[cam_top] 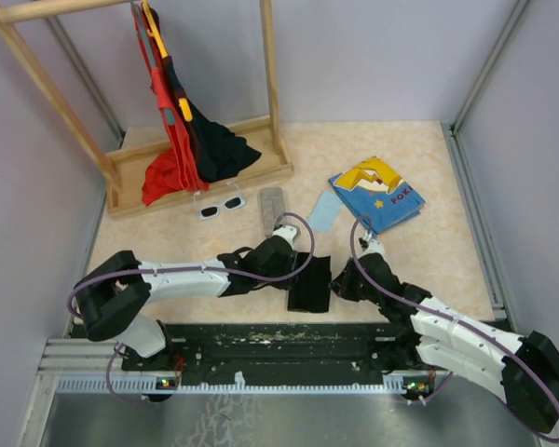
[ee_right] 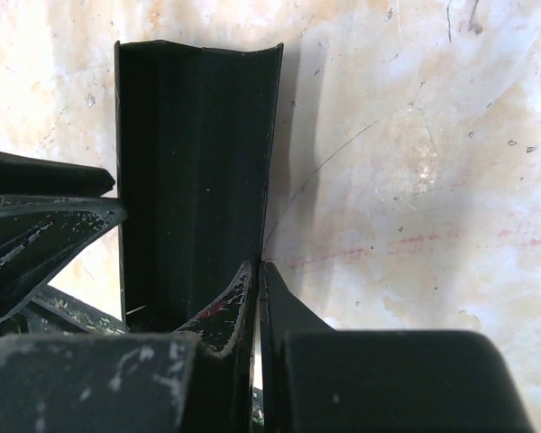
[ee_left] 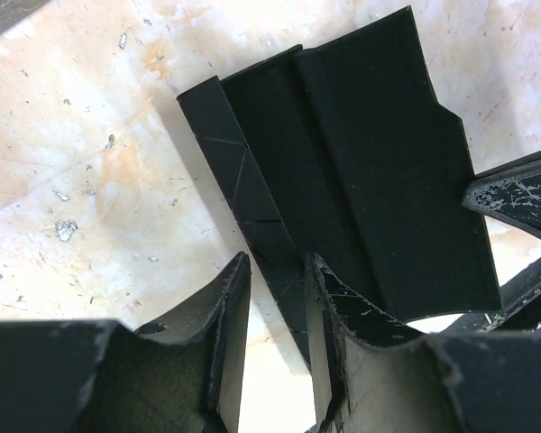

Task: Organize the sunglasses
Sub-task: Open the sunglasses case at the center of the board, then adjust the sunglasses case at the center of the board.

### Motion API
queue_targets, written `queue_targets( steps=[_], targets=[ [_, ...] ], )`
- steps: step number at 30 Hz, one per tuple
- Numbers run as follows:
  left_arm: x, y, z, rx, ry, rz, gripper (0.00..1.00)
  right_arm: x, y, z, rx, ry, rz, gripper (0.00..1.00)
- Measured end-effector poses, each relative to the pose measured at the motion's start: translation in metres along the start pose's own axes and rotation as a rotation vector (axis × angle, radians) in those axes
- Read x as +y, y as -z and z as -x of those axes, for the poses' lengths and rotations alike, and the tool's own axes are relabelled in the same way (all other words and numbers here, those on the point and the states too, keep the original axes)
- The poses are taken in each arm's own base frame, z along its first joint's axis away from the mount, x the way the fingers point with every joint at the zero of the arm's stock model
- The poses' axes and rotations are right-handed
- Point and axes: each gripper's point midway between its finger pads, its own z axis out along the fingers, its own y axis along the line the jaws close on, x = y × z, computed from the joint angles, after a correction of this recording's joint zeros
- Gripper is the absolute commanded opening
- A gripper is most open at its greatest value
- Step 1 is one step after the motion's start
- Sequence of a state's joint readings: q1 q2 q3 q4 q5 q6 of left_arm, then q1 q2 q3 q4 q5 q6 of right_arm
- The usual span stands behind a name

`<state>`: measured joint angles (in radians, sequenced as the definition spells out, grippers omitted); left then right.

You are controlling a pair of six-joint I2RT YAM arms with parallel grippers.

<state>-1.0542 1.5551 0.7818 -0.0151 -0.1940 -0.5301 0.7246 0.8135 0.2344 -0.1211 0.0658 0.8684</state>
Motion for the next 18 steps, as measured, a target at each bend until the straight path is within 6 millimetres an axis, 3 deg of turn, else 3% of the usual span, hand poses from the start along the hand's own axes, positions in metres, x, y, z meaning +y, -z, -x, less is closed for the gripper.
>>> queue_targets(
  steps=[18],
  targets=[
    [0.002, 0.001, 0.002, -0.011, -0.088, -0.011, 0.33, -0.006, -0.003, -0.014, 0.044, 0.005, 0.006, 0.05]
  ],
)
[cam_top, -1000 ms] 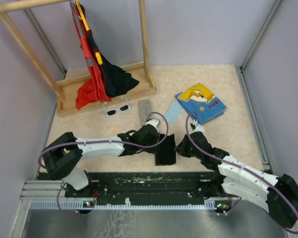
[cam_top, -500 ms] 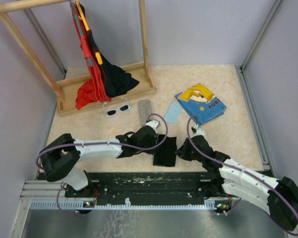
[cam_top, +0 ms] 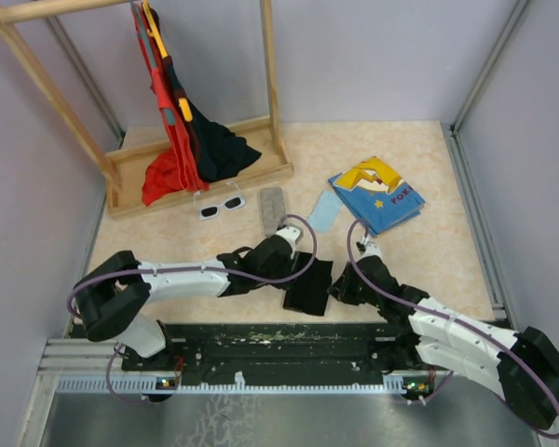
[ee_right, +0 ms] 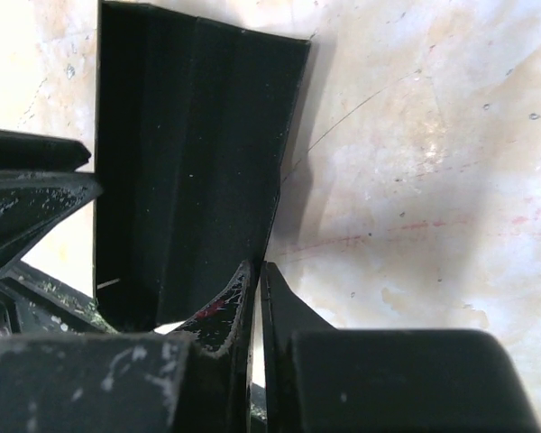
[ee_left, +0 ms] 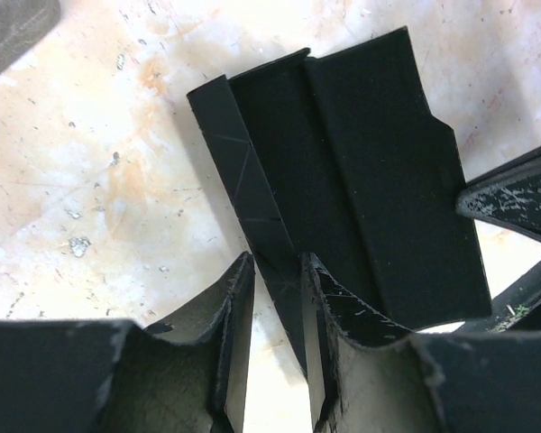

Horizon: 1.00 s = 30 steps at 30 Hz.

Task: Organize the sunglasses
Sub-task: Adjust the sunglasses case at the center of the board.

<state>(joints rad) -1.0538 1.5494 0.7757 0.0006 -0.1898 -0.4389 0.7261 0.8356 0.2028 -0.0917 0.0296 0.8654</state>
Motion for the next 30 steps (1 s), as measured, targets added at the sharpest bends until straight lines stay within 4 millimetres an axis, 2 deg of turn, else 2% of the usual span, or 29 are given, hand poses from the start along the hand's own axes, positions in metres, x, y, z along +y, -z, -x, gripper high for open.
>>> queue_targets(
  steps=[5, 8, 11, 14, 18, 24, 27, 30],
  targets=[
    [0.012, -0.002, 0.007, -0.011, -0.028, 0.027, 0.38, 0.007, 0.002, -0.008, 0.027, 0.014, 0.025, 0.17],
    [0.029, -0.006, 0.011, -0.012, -0.055, 0.082, 0.43, 0.01, 0.003, -0.018, 0.057, 0.029, 0.036, 0.25],
    [0.043, -0.008, 0.011, 0.003, -0.086, 0.127, 0.48, 0.01, 0.005, -0.023, 0.071, 0.034, 0.035, 0.29],
    [0.046, -0.006, 0.018, -0.004, -0.113, 0.14, 0.56, 0.003, 0.008, -0.02, 0.055, 0.037, -0.001, 0.32],
    [0.043, 0.003, 0.031, -0.04, -0.133, 0.129, 0.62, 0.007, 0.021, 0.002, -0.022, 0.071, -0.023, 0.36],
    [0.033, 0.041, 0.069, -0.169, -0.102, 0.088, 0.64, 0.04, 0.036, 0.055, -0.182, 0.227, 0.017, 0.45],
    [0.034, 0.066, 0.083, -0.24, -0.051, 0.086, 0.64, 0.054, 0.031, 0.072, -0.193, 0.358, 0.004, 0.5],
    [0.043, 0.088, 0.08, -0.278, 0.012, 0.101, 0.64, 0.065, 0.014, 0.085, -0.165, 0.508, -0.026, 0.52]
  ],
)
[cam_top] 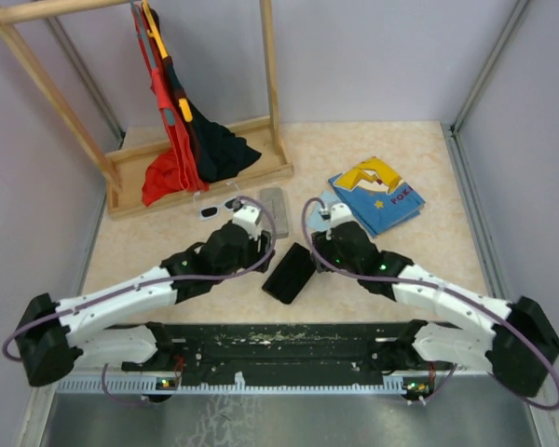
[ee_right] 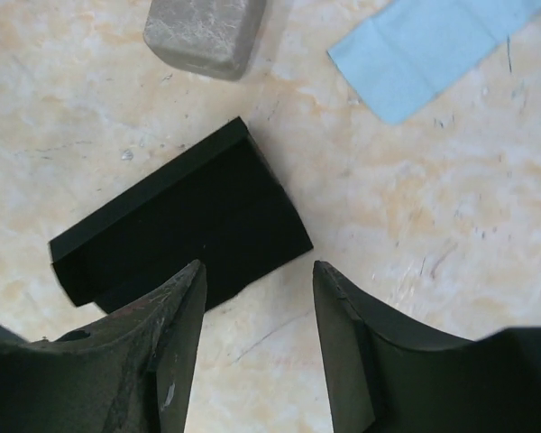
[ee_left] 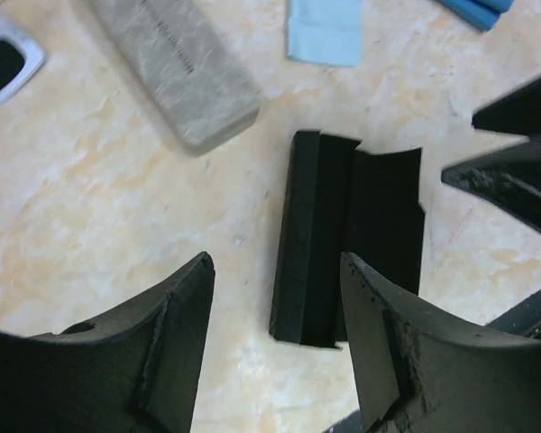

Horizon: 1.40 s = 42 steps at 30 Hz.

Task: Organize the sunglasses
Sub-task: Adjust the sunglasses case at the center of the board.

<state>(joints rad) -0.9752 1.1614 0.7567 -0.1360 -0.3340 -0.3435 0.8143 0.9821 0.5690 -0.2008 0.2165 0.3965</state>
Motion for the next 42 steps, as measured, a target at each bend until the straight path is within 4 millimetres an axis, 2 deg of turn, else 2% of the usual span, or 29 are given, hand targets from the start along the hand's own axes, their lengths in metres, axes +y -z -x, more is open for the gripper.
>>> queue_targets(
  steps=[6, 11, 13, 17, 21, 25, 32, 42],
  targets=[
    [0.029, 0.038, -0.023, -0.007, 0.096, 0.055, 0.65, 0.0, -0.052, 0.015, 0.118, 0.248, 0.025, 0.5],
    [0.043, 0.066, -0.02, -0.062, 0.17, 0.065, 0.65, -0.003, -0.082, 0.003, 0.22, 0.36, 0.079, 0.47],
    [0.045, 0.071, -0.017, -0.079, 0.193, 0.068, 0.65, -0.001, -0.092, -0.002, 0.251, 0.394, 0.104, 0.46],
    [0.049, 0.074, -0.023, -0.061, 0.203, 0.087, 0.65, 0.0, -0.105, -0.011, 0.29, 0.43, 0.124, 0.4],
    [0.051, 0.075, -0.027, -0.045, 0.206, 0.096, 0.65, 0.001, -0.11, -0.014, 0.306, 0.444, 0.139, 0.3],
    [0.051, 0.075, -0.028, -0.04, 0.211, 0.098, 0.65, 0.006, -0.112, -0.011, 0.299, 0.439, 0.156, 0.15],
    [0.051, 0.072, -0.032, -0.026, 0.209, 0.103, 0.65, 0.008, -0.113, -0.01, 0.296, 0.364, 0.141, 0.0],
    [0.044, 0.056, -0.038, 0.018, 0.178, 0.102, 0.66, -0.003, -0.104, -0.014, 0.249, 0.147, -0.018, 0.0]
  ],
)
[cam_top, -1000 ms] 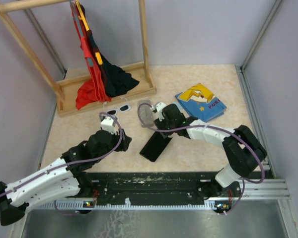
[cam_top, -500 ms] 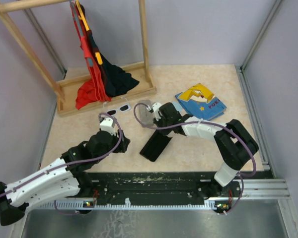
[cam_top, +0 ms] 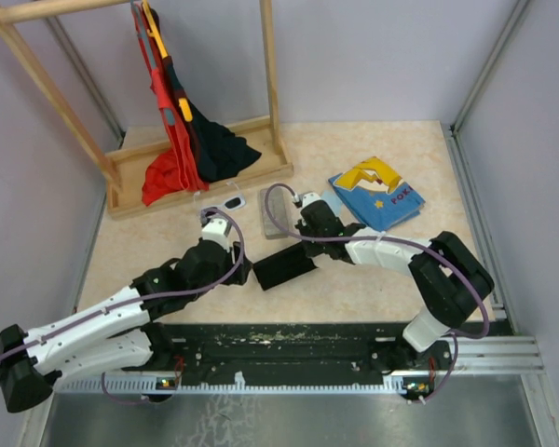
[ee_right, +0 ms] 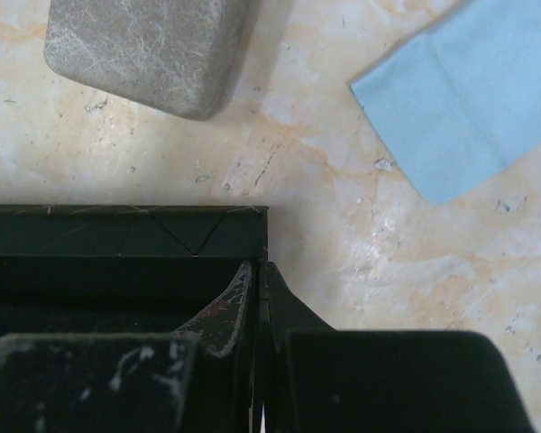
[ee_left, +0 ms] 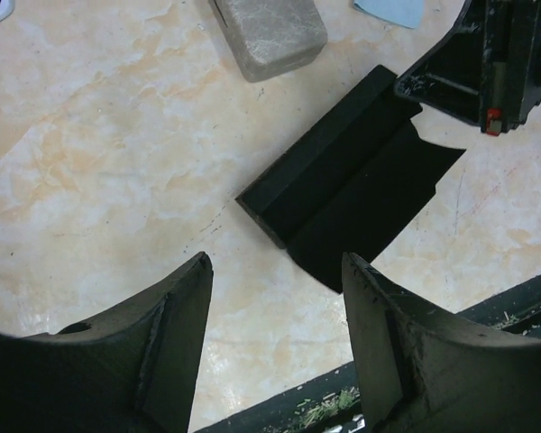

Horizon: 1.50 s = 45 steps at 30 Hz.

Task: Organize the sunglasses
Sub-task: Adjust the sunglasses case at the center of the board.

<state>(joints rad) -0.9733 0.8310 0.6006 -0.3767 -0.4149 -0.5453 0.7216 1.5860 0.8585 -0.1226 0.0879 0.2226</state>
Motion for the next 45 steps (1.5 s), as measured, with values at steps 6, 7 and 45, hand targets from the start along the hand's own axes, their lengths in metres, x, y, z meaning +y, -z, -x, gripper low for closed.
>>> queue_targets(
  steps=[6, 7, 45],
  targets=[
    [-0.015, -0.015, 0.006, 0.004, -0.032, -0.022, 0.66, 0.008, 0.002, -0.002, -0.018, -0.056, -0.046, 0.24],
    [-0.019, -0.018, 0.007, 0.007, -0.039, -0.028, 0.66, 0.01, 0.002, -0.003, -0.019, -0.059, -0.048, 0.26],
    [-0.058, -0.072, -0.093, 0.21, -0.077, -0.233, 0.56, -0.001, 0.001, -0.023, 0.033, -0.223, -0.155, 0.0]
  ],
)
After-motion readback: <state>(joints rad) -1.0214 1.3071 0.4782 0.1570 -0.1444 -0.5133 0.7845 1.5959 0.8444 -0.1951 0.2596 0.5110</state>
